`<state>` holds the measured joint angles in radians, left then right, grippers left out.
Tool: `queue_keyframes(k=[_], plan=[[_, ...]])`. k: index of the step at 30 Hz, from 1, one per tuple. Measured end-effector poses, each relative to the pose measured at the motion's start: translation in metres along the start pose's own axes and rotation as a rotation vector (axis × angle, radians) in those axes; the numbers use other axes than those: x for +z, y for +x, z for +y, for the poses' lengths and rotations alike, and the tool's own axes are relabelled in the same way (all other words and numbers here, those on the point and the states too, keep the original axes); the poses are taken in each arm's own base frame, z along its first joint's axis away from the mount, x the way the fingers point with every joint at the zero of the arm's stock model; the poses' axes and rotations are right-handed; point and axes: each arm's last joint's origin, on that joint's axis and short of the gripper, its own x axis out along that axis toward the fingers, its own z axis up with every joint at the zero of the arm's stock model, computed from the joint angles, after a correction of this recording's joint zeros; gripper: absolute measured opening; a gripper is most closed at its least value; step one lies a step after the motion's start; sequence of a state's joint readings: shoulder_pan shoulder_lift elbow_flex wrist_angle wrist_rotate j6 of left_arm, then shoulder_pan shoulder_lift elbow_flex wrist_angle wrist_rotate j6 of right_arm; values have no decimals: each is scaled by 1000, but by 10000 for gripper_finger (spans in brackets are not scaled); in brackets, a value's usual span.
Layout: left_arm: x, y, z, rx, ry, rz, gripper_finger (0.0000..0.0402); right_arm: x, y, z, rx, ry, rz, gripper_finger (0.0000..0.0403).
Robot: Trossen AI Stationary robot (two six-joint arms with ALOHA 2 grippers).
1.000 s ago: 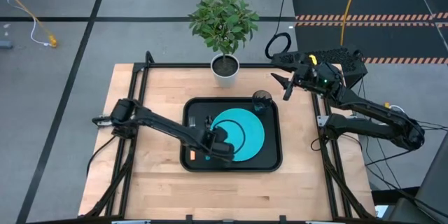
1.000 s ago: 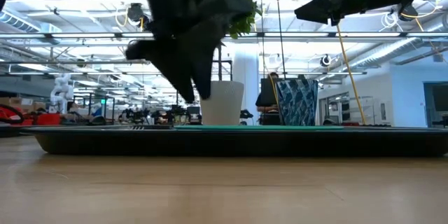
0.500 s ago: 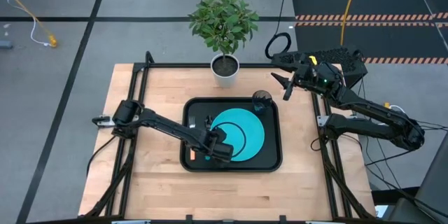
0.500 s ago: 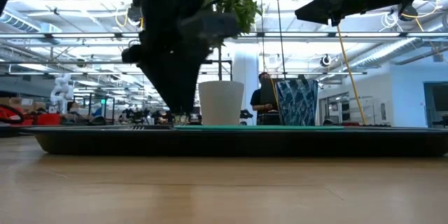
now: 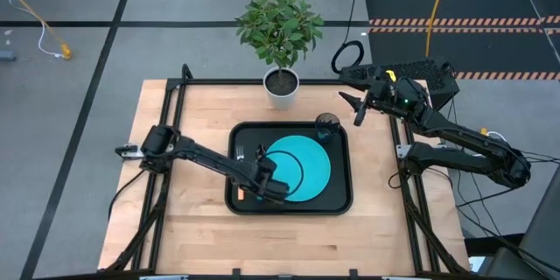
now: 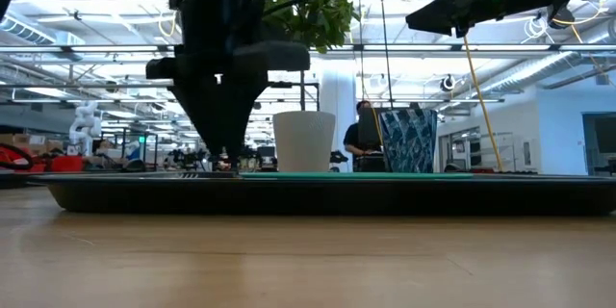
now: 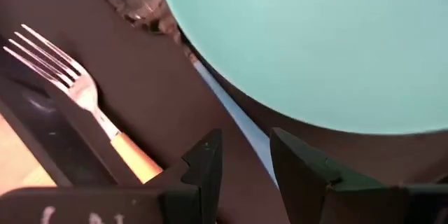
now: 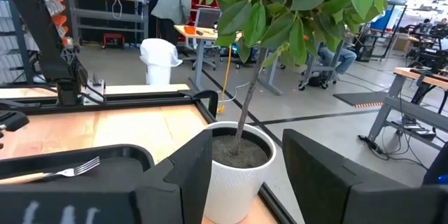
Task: Pick and place plate/cup/fork/spoon on tray
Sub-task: Adjust the blue spoon on the black tray
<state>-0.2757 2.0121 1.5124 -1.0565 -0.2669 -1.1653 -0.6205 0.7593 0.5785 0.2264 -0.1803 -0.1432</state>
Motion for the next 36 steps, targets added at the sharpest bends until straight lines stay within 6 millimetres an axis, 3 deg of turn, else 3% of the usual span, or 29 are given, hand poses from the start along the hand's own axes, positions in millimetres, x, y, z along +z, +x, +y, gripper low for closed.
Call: queue_keyframes(k=[14,22,30,36], plan=[[5,14,5,-5,10,1,124,0,0,0,0,5,0,169],[7,36,1,26,20,25,124,0,0,0,4,26,0,169],[19,32,3,19,38,18,124,-1,0,0,5,28,8,169],[18,30,6,53,62,45,124,-3,0,1,8,32,29,169]])
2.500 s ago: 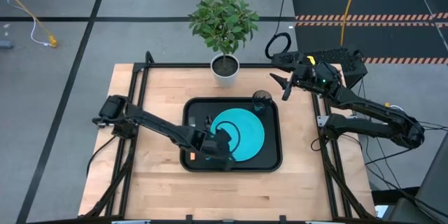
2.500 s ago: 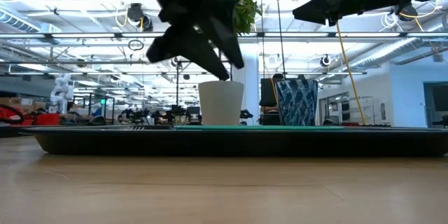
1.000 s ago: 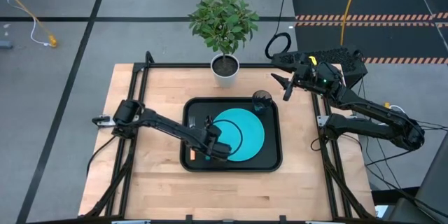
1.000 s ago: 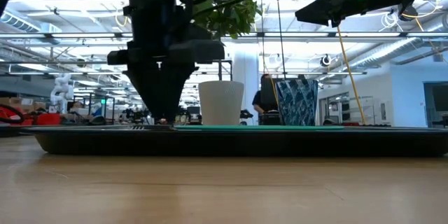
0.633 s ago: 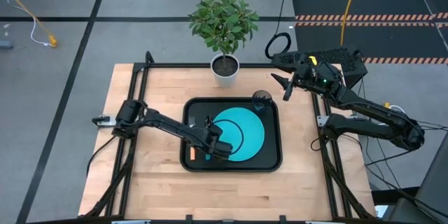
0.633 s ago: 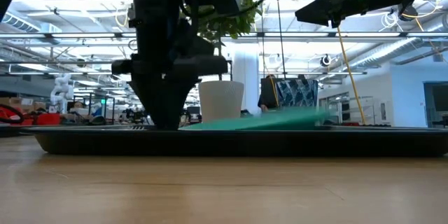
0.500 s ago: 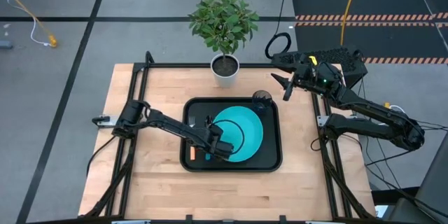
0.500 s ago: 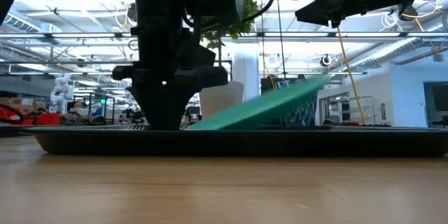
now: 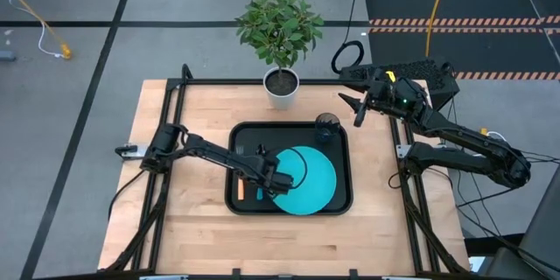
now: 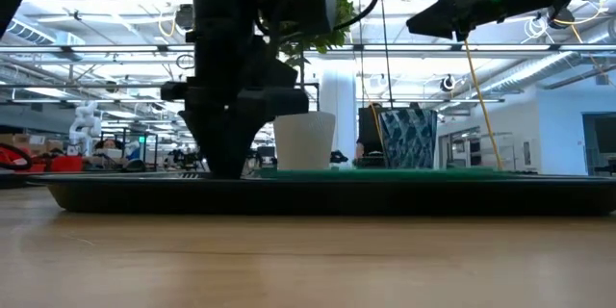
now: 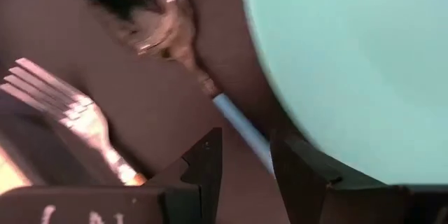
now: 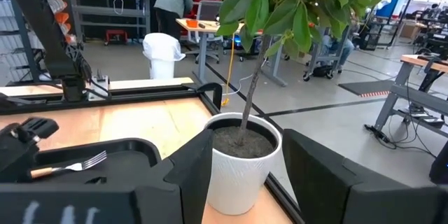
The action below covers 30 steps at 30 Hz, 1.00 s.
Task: Pick and place plate/cup/fork/spoon on tray
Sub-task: Adjust the blue spoon on the black tray
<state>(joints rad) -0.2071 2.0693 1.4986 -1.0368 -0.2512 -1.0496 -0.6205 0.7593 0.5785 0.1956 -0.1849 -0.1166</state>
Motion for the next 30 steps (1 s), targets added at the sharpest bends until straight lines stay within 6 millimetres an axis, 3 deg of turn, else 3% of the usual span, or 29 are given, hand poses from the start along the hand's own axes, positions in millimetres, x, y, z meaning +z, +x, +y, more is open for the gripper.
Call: queue_keyframes(k=[22,30], plan=[[29,9,17,-16,-275,41,124,-3,0,0,3,5,27,169],[30,18,25,-7,-352,109,124,-3,0,0,4,7,35,169]])
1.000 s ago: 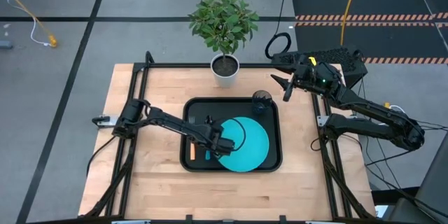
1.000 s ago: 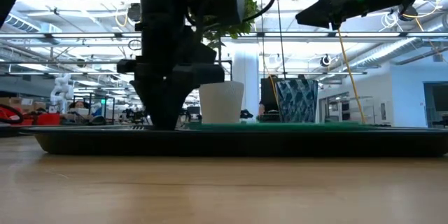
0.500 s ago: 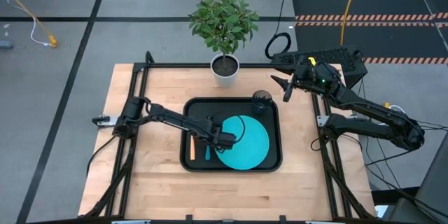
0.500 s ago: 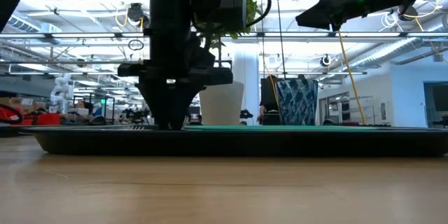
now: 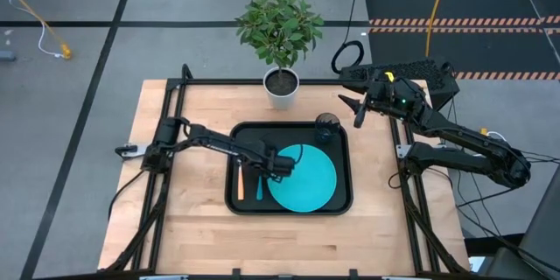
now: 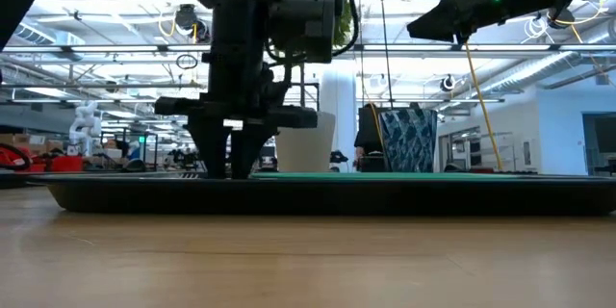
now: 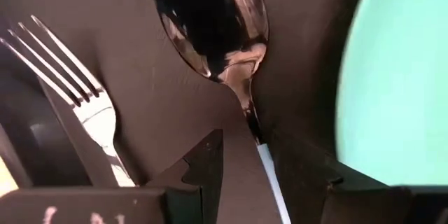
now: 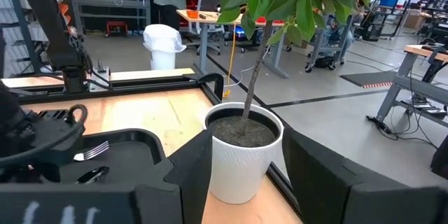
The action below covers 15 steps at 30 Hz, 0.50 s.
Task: Pick and place plate/cup/fork/spoon on tray
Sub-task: Adjust the blue spoon on the black tray
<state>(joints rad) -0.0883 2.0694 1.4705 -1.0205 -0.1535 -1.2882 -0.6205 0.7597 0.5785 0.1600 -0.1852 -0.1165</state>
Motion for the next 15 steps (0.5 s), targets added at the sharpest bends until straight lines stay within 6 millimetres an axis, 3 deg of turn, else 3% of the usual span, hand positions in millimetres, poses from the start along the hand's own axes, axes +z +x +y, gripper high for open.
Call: queue_keyframes(k=[10,15], plan=[[3,9,1,-49,-19,42,116,0,0,0,0,0,1,169],[4,9,-1,-71,-12,54,44,0,0,0,0,-1,1,169]])
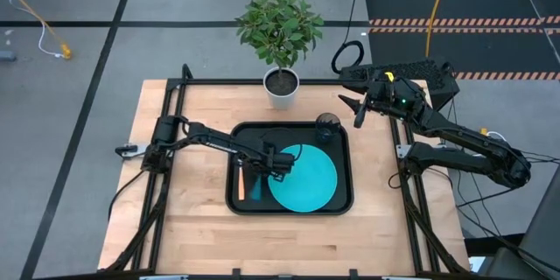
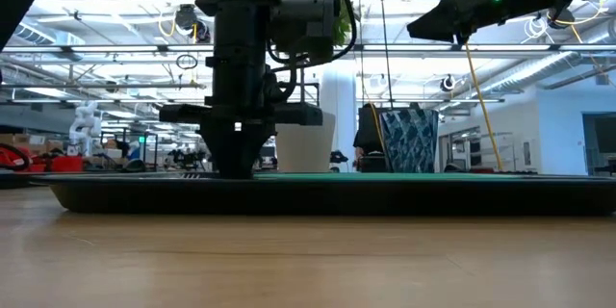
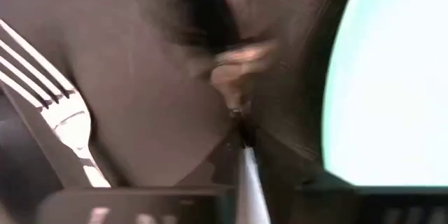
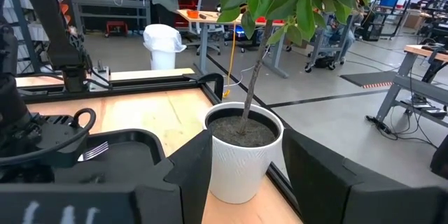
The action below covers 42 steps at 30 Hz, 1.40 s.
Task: Pick and place plate/cup/fork/spoon on tray
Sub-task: Adjust the blue spoon on the black tray
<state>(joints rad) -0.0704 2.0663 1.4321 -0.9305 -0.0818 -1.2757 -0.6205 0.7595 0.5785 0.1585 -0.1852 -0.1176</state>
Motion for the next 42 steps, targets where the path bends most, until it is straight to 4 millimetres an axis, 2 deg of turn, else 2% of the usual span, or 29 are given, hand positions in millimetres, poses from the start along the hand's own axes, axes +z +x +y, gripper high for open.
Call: queue_keyframes(k=[2,9,18,35,42], plan=[[0,0,0,-3,-3,1,15,0,0,0,0,0,0,169],[1,-3,2,-3,-11,6,16,0,0,0,0,-2,-1,169],[0,-29,12,-10,-72,-17,13,0,0,0,0,-3,-1,169],[-2,-21,18,21,-302,-3,13,10,0,-1,-14,-53,-102,169],[-9,-21,17,28,-364,0,7,10,0,-1,-14,-45,-103,169]])
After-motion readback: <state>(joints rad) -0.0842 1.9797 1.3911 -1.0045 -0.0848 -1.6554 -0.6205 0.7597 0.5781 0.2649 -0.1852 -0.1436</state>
